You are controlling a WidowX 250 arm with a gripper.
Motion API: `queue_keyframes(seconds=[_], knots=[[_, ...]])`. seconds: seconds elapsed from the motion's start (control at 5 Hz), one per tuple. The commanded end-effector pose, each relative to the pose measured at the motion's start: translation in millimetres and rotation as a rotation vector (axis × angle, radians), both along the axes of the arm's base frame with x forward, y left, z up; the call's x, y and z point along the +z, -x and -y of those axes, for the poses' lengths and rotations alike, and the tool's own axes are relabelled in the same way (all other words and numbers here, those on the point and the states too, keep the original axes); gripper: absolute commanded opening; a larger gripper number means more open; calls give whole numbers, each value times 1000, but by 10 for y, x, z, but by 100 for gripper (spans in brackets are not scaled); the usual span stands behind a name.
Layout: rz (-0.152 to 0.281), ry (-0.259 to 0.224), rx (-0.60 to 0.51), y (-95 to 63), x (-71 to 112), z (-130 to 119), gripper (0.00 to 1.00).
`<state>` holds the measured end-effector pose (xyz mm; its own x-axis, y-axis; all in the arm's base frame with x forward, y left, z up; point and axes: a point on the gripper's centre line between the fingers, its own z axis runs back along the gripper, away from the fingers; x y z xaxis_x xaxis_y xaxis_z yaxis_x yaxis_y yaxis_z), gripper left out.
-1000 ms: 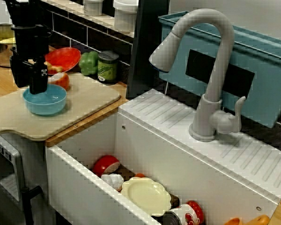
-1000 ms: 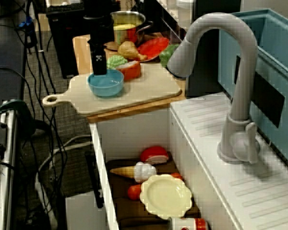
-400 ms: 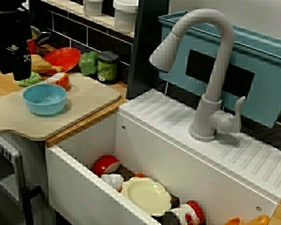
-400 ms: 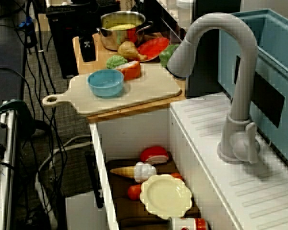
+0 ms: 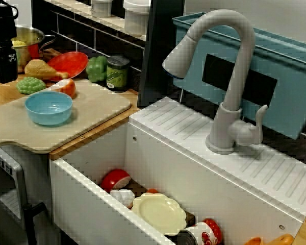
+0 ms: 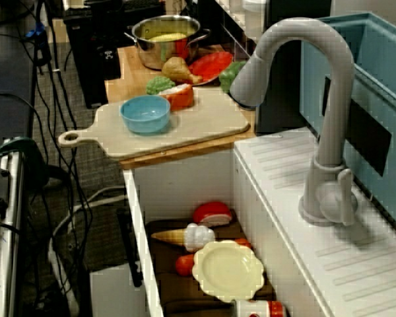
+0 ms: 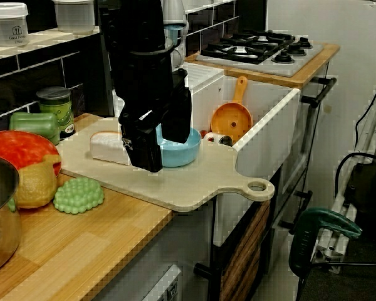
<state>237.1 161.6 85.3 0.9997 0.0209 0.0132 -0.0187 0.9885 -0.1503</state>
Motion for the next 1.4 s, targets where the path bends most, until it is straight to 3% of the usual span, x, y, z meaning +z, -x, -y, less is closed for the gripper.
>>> queue_keyframes(seconds=[0.0,0.2,0.4,0.6,1.0,1.2], knots=[[66,-74,22,16,84,-161,100],[57,-49,88,-46,-70,-102,100],[106,-96,116,-91,-166,-10,100],[85,-125,114,-128,-290,47,100],[63,-124,105,-132,-326,71,100],[65,-115,87,-154,-276,28,82]])
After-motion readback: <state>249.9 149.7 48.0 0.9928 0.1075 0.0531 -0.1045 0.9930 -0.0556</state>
